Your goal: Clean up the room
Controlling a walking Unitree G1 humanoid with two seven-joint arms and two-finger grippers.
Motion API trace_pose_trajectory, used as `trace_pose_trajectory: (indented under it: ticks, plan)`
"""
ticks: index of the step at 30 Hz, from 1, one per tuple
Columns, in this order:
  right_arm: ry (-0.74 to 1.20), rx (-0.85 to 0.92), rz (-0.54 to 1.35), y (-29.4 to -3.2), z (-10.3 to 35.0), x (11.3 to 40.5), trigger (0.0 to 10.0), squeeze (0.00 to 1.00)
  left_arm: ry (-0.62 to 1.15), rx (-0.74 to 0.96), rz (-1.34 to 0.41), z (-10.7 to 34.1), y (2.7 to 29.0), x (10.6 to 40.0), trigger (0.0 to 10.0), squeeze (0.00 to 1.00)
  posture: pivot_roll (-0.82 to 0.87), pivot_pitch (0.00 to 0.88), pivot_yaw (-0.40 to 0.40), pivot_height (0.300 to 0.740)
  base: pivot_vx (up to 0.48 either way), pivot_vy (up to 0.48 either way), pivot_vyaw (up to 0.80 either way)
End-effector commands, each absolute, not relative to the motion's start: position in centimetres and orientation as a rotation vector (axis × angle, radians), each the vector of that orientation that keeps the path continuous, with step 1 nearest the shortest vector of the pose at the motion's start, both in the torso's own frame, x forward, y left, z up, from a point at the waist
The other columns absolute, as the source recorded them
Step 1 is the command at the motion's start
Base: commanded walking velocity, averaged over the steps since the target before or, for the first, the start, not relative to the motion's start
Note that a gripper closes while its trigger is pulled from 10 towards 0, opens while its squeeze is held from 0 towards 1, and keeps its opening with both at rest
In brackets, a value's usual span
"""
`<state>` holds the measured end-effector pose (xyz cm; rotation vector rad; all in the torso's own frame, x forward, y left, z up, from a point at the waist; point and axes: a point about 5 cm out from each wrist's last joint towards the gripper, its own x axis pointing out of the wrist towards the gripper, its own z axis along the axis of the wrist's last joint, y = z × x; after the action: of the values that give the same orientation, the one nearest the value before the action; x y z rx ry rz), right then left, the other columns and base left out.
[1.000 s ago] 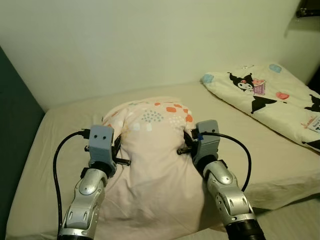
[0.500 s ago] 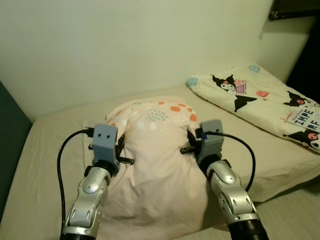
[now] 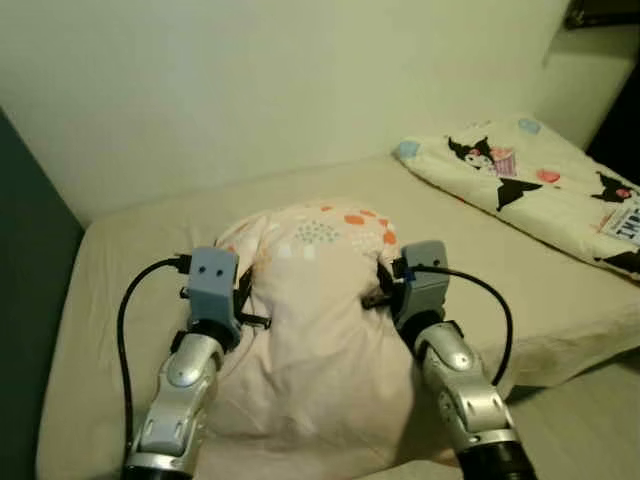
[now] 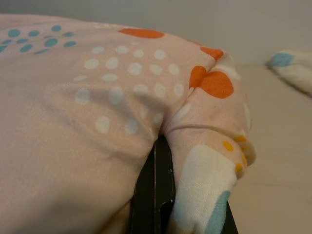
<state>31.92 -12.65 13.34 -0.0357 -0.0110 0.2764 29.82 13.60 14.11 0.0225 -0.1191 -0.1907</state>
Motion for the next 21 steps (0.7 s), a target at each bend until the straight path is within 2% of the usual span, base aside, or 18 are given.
trace_pose_trajectory:
  ticks: [1, 9, 11, 21]
  plan:
    - [-0.069, -0.038, 0.307, -11.83, 14.36, 31.95, 10.0, 0.00, -0.182, 0.021, -0.206, 15.29, 13.32, 29.83, 10.0, 0.00, -0.07, 0.094, 0.042, 0.740, 0.000, 0.439, 0.00]
    - [-0.071, -0.038, 0.307, -11.78, 14.35, 31.94, 10.0, 0.00, -0.185, 0.021, -0.206, 15.35, 13.34, 29.86, 10.0, 0.00, -0.07, 0.093, 0.044, 0.740, 0.000, 0.429, 0.00]
    - [-0.071, -0.038, 0.307, -11.79, 14.35, 31.94, 10.0, 0.00, -0.185, 0.018, -0.207, 15.41, 13.28, 29.83, 10.0, 0.00, -0.07, 0.093, 0.044, 0.740, 0.000, 0.000, 0.00]
    - [-0.075, -0.035, 0.307, -11.68, 14.35, 31.96, 10.0, 0.00, -0.198, 0.057, -0.212, 15.71, 12.95, 29.61, 10.0, 0.00, -0.07, 0.095, 0.047, 0.740, 0.000, -0.451, 0.00]
